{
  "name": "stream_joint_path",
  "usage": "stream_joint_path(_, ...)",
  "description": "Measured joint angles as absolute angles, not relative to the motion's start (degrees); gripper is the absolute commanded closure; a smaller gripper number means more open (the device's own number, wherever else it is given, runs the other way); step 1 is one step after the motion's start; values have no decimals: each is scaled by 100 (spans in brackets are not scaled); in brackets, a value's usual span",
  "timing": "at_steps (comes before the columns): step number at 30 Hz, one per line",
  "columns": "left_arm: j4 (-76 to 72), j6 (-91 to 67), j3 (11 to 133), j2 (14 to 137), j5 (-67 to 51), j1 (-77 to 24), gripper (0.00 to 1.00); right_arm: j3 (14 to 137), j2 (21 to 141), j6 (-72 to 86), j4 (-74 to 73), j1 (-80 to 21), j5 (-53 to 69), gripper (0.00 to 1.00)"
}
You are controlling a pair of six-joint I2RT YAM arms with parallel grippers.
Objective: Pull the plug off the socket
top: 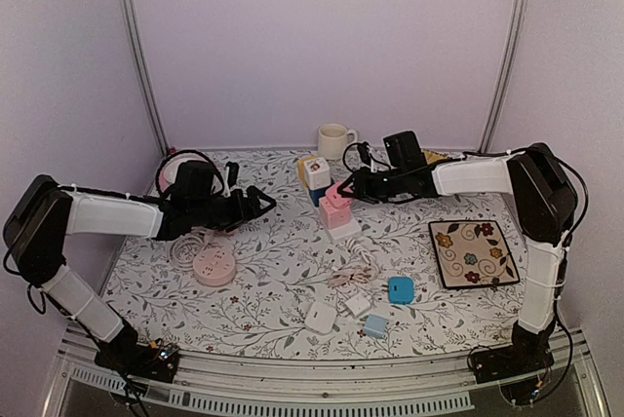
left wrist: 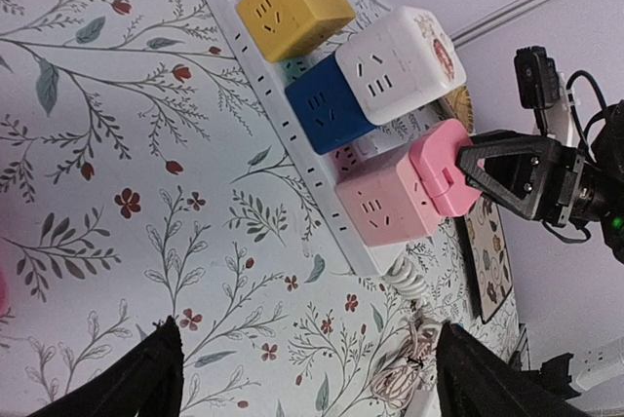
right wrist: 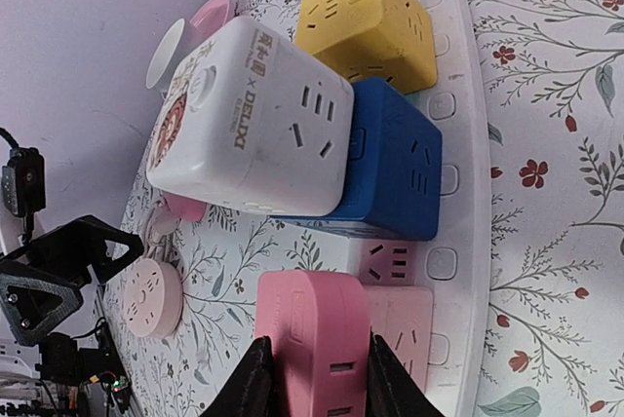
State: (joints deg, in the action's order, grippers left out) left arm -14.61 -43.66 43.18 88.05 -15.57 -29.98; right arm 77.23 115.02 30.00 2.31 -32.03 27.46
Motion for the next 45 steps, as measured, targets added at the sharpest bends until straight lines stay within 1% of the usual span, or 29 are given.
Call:
stream_joint_path(3, -1549, -4423, 4318, 8890, -1597, -3057, 11, 7754, 11483, 2998, 156, -3350, 2534, 67)
stream_joint_path(7, -1614, -4462, 4318, 8995, -1632, -3100, 12, 7885, 11483, 2982, 5, -3507, 2340, 62)
stream_joint_path(11, -1656, -4466, 4318, 9052, -1634, -3135, 12, 8040, 11483, 2980, -56, -3647, 2246, 62)
stream_joint_path(14, -1695, -4469, 4318, 9080, -1640, -3151, 13, 8119, 11483, 2993, -89, -3704, 2228, 66)
stream_joint_path(19, -1741, -4493, 4320, 9194, -1695, -3179, 14, 8145, 11483, 3111, -189, -3719, 2187, 80)
stream_joint_path(20, -1747, -4510, 4320, 9220, -1715, -3186, 14, 8145, 11483, 3111, -222, -3717, 2185, 85)
stream_joint_path(22, -1776, -4534, 4335, 9308, -1758, -3199, 15, 8145, 11483, 3238, -290, -3691, 2169, 90)
stream_joint_path(25, -1815, -4589, 4410, 9461, -1820, -3225, 17, 8114, 11483, 3336, -266, -3675, 2189, 94)
stream_joint_path(27, -1848, -4617, 4488, 9574, -1876, -3260, 18, 7990, 11445, 3420, -117, -3675, 2215, 95)
stream_joint_path(33, -1903, -4709, 4764, 9852, -1968, -3415, 22, 7338, 11131, 3870, 403, -3763, 2329, 96)
stream_joint_path(45, -1863, -4770, 5271, 10342, -2025, -3706, 25, 6945, 11052, 4534, 947, -4163, 2458, 97)
